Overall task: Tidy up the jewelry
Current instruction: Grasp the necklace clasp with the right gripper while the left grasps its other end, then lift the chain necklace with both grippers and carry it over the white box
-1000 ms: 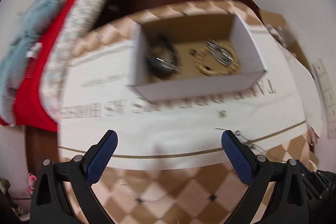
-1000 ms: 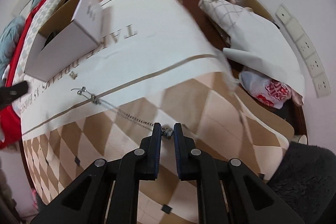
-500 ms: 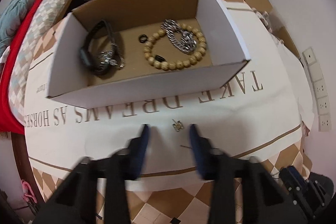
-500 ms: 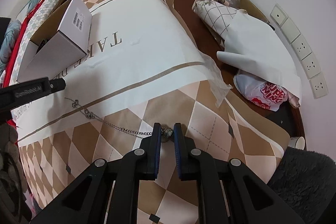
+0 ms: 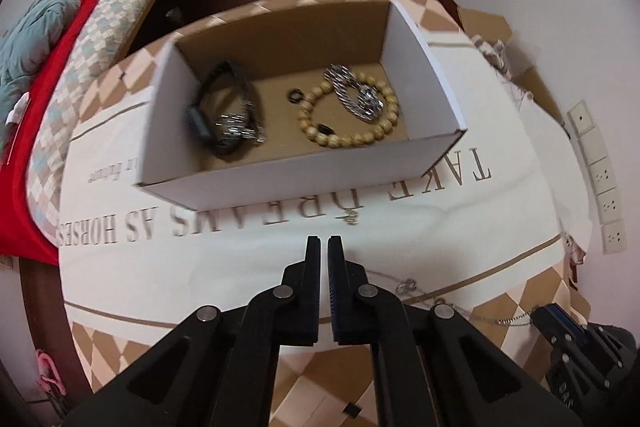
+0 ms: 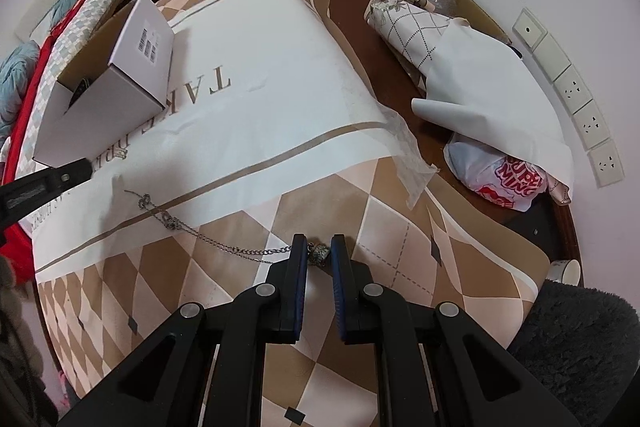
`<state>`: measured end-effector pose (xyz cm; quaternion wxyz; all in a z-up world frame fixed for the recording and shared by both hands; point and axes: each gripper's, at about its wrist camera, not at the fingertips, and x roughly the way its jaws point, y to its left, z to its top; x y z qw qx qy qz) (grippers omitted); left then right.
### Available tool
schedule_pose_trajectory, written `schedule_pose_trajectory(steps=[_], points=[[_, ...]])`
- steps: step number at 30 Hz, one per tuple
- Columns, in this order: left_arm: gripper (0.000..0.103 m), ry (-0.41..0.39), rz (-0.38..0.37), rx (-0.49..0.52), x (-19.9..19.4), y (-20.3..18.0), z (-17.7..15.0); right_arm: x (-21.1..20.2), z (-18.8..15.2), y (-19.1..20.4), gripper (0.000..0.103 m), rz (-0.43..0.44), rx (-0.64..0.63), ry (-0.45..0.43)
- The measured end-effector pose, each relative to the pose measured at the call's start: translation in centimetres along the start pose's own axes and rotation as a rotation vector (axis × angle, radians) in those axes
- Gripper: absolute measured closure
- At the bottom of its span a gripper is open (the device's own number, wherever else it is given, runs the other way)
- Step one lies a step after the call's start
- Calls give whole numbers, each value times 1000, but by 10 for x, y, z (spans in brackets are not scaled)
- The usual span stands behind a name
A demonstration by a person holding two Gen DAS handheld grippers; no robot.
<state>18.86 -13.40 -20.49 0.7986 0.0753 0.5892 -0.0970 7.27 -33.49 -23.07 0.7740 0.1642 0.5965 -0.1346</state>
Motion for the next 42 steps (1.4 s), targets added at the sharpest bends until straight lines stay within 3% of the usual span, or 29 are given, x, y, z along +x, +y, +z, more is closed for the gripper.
schedule_pose_trajectory(steps=[9, 13, 14, 15, 17, 20, 26, 28, 30, 32, 36, 42], points=[[102, -35, 0, -59, -40, 55, -18, -23, 6, 4, 90, 49, 7, -44], [96, -15, -94, -89, -35, 57, -15, -30, 12, 9, 91, 63, 1, -61], [90, 2, -155, -113, -29, 54, -12, -29, 13, 11, 90, 61, -2, -63], [69, 15, -184, -125, -24, 51, -10, -27, 14, 11, 91, 57, -4, -62], [43, 24, -220, -158, -11, 42, -4, -23, 15, 12, 91, 48, -5, -58], [44, 24, -236, -189, 5, 30, 4, -15, 15, 10, 91, 27, -8, -53], [47, 11, -131, -104, 28, -1, 21, -5, 20, 2, 91, 3, 13, -45], [64, 8, -95, -59, 33, -11, 23, -3, 22, 0, 90, -1, 14, -45], [87, 23, -61, -21, 40, -19, 24, -1, 24, -1, 90, -5, 17, -44], [97, 29, -36, 6, 46, -25, 24, 0, 26, -1, 90, -7, 19, -44], [99, 10, -12, 40, 46, -30, 19, -1, 29, 1, 90, -6, 19, -46], [100, -26, -40, 26, 21, -12, 10, -10, 29, 6, 90, 11, 16, -58]])
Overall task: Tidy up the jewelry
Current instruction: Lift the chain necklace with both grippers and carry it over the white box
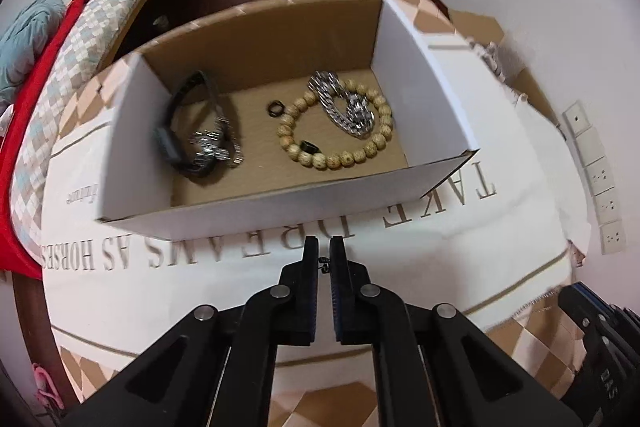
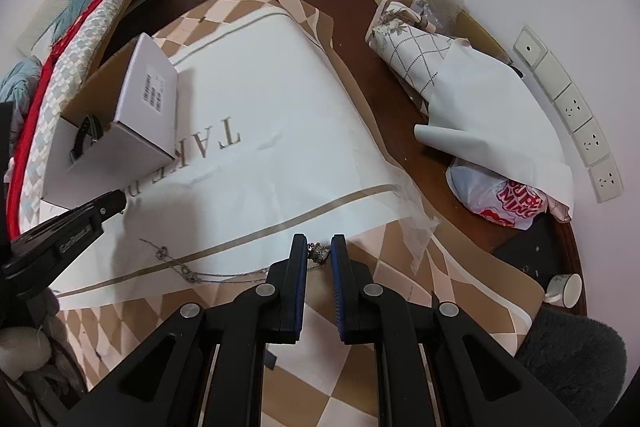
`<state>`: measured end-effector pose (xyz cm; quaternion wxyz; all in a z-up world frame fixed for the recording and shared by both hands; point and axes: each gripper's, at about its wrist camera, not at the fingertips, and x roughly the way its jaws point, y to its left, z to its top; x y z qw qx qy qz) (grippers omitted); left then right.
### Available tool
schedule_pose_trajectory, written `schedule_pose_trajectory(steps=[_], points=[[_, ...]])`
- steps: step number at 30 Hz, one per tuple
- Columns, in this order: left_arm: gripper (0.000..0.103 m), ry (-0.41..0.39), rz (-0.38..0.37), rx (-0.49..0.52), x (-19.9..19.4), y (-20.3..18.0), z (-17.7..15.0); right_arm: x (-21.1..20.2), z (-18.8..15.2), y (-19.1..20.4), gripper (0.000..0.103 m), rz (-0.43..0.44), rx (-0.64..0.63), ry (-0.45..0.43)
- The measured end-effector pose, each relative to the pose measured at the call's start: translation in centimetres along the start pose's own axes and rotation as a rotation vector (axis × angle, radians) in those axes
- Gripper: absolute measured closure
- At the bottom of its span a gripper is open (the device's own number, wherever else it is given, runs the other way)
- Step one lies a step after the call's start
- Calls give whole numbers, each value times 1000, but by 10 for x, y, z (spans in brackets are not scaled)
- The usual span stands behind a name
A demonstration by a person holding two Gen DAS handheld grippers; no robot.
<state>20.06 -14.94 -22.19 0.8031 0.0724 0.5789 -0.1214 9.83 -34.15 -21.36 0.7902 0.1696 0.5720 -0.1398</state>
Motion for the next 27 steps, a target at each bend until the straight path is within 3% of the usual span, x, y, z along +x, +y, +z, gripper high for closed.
schedule_pose_trajectory(steps=[16, 27], points=[[100, -127, -84, -10, -129, 64, -26, -108, 21, 58, 90, 190, -127, -122], [100, -244, -115, -46, -182, 85, 26, -202, 78, 119, 90, 272, -268, -269]])
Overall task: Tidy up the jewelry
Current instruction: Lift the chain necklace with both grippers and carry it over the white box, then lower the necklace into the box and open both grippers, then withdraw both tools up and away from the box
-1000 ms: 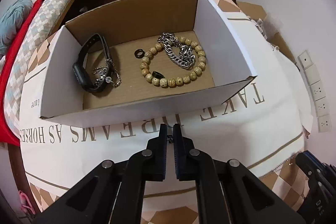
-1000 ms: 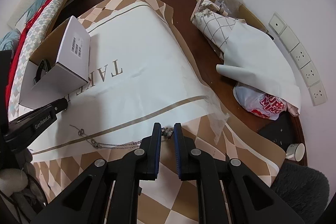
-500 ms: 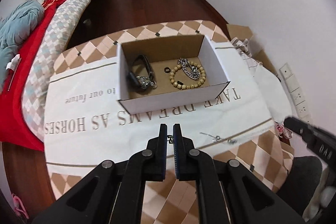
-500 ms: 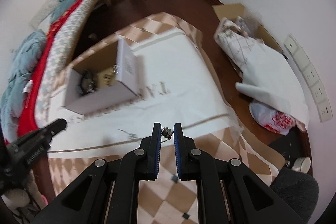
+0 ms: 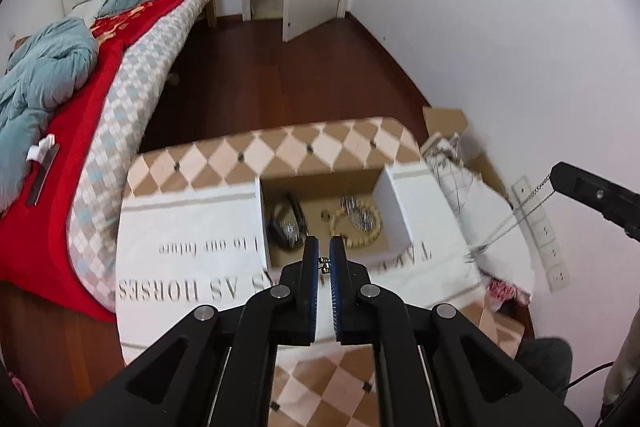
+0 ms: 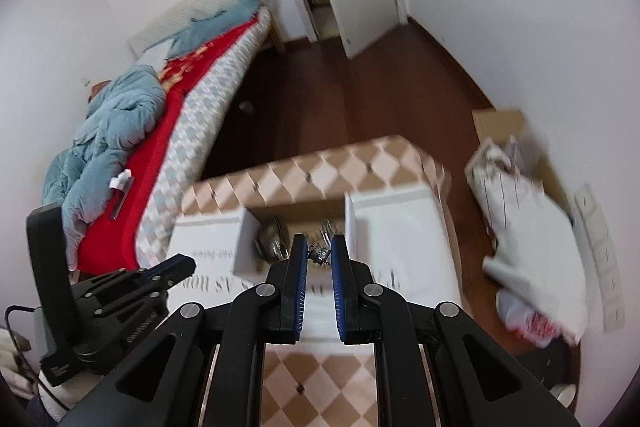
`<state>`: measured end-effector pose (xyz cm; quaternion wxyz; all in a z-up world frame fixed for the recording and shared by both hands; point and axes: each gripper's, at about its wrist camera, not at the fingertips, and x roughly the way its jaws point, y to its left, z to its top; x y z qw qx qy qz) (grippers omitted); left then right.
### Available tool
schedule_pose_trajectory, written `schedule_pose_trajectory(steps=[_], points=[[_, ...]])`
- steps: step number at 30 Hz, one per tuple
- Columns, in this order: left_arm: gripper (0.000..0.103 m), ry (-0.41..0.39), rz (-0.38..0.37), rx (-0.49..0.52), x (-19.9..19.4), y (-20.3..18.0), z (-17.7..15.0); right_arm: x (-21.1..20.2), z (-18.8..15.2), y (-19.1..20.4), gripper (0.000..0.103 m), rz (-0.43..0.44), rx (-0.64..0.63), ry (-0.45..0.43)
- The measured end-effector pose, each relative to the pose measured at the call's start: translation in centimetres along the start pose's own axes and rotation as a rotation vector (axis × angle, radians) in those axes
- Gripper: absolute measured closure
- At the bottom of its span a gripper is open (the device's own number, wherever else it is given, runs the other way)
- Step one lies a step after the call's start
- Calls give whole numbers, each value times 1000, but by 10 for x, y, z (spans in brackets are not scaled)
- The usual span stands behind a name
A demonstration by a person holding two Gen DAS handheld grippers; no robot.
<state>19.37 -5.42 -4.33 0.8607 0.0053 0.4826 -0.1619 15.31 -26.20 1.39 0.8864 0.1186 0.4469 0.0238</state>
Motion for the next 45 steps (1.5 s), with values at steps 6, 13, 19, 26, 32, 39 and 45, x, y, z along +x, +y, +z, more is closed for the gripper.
schedule_pose_trajectory(steps=[6, 13, 19, 26, 32, 39, 45], points=[[100, 32, 11, -26, 25, 18, 33, 22, 40, 27, 90, -16, -61, -4], [99, 160, -4, -67, 83, 38, 38, 99, 44, 36, 90, -15, -60, 134], [95, 215, 22, -98, 100, 46, 38, 152, 37, 30, 89, 6, -40, 266], [29, 151, 149, -99, 91, 60, 35, 169, 28, 18, 46, -94, -50, 296], [8, 152, 242, -100, 101, 70, 20, 189, 7, 9, 12, -211, -80, 331], [0, 197, 277, -93, 121, 66, 3, 210, -14, 5, 0, -322, -113, 342], [0, 189, 291, -95, 119, 63, -4, 206, -20, 3, 0, -337, -108, 331]])
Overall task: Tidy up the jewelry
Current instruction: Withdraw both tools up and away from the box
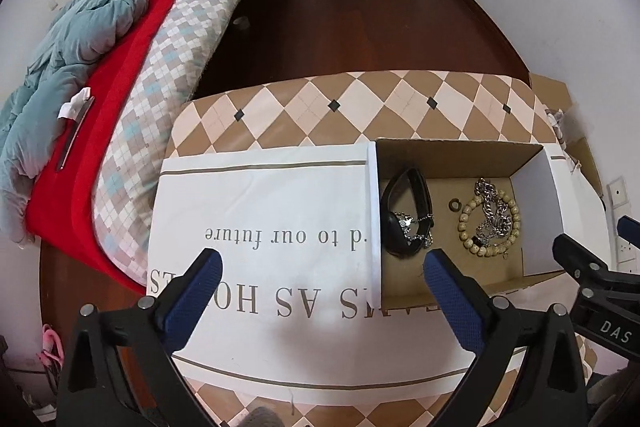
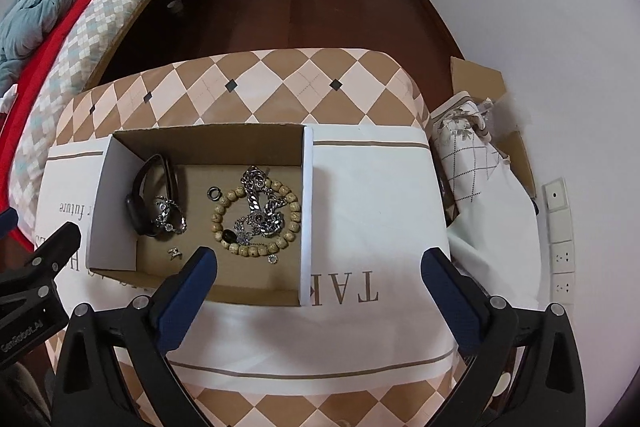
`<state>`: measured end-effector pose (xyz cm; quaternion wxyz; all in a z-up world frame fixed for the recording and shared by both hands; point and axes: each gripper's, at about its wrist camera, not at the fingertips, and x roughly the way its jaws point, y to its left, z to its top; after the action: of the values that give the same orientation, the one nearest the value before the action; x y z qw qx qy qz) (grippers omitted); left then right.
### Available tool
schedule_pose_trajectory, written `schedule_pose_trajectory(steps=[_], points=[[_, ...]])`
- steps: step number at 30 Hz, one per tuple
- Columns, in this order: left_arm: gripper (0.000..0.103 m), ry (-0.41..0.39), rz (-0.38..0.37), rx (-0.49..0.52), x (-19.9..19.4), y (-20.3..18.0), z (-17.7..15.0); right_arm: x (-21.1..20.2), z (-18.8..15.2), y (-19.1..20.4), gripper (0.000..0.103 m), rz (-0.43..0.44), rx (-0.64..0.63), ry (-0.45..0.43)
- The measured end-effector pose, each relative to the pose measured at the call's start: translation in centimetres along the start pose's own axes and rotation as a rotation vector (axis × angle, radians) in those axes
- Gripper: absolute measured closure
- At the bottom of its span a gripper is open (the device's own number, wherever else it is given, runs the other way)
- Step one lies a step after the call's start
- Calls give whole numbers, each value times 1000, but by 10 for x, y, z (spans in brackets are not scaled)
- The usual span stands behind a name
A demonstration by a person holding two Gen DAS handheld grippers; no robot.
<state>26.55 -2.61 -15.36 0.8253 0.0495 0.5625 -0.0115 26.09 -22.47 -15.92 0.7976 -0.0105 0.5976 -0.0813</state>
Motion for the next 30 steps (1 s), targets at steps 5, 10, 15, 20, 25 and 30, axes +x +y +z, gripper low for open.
schedule_pose_trajectory(steps=[5, 10, 15, 20, 25, 30], points=[[0, -45, 10, -14, -19, 1, -10, -22, -9, -5, 0, 0, 13, -47], [0, -109, 12, -35, -52, 5, -23, -57, -26, -10, 0, -6, 21, -115], [0, -182, 2, -37, -93, 9, -38, -99, -48, -14, 0, -4, 22, -182], [0, -252, -17, -30, -143, 14, -59, -151, -74, -15, 0, -1, 20, -260], [0, -313, -42, -29, -193, 18, -79, -205, -101, -19, 0, 10, 37, -341], [0, -351, -60, -53, -234, 26, -96, -255, -126, -23, 0, 22, 51, -419]])
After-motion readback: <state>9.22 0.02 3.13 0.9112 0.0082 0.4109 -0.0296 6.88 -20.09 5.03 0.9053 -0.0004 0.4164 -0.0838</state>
